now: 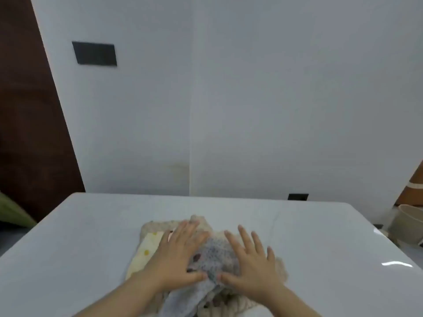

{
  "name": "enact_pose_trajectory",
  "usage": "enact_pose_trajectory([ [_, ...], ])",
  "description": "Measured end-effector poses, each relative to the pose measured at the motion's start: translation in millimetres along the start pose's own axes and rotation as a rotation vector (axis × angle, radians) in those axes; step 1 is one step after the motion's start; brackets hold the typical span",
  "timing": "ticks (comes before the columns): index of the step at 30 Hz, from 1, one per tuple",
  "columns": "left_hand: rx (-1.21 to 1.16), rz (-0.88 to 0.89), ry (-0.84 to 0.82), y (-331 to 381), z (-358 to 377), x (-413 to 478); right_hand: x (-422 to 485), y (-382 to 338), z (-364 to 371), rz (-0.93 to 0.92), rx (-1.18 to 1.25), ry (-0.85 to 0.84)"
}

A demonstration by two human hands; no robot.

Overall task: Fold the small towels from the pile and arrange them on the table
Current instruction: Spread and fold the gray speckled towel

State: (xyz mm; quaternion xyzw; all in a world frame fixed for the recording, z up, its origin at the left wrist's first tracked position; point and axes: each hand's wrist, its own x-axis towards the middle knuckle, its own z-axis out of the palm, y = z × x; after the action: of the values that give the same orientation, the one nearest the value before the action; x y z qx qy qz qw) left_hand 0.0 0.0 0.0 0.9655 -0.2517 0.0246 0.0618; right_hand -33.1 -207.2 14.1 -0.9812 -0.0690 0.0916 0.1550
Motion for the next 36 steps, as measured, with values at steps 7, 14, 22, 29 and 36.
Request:
enact_pose_trajectory([
  [7, 0.070, -0.065, -0.090, 0, 95, -13, 9, 1, 80, 0.081, -0.063, -0.293],
  [14, 0.163, -0.072, 0.075, -31, 143, 34, 66, 12, 102, 0.125, -0.012, -0.274],
  [22, 0.133, -0.100, 0.274, -61, 171, 79, 134, 43, 118, 0.003, 0.005, -0.038],
  [29, -0.017, -0.181, 0.389, -52, 173, 68, 120, 49, 147, -0.039, 0.021, 0.379],
  [36, -0.040, -0.281, 0.458, -23, 179, 6, 64, 42, 169, -0.068, 0.244, 0.550],
])
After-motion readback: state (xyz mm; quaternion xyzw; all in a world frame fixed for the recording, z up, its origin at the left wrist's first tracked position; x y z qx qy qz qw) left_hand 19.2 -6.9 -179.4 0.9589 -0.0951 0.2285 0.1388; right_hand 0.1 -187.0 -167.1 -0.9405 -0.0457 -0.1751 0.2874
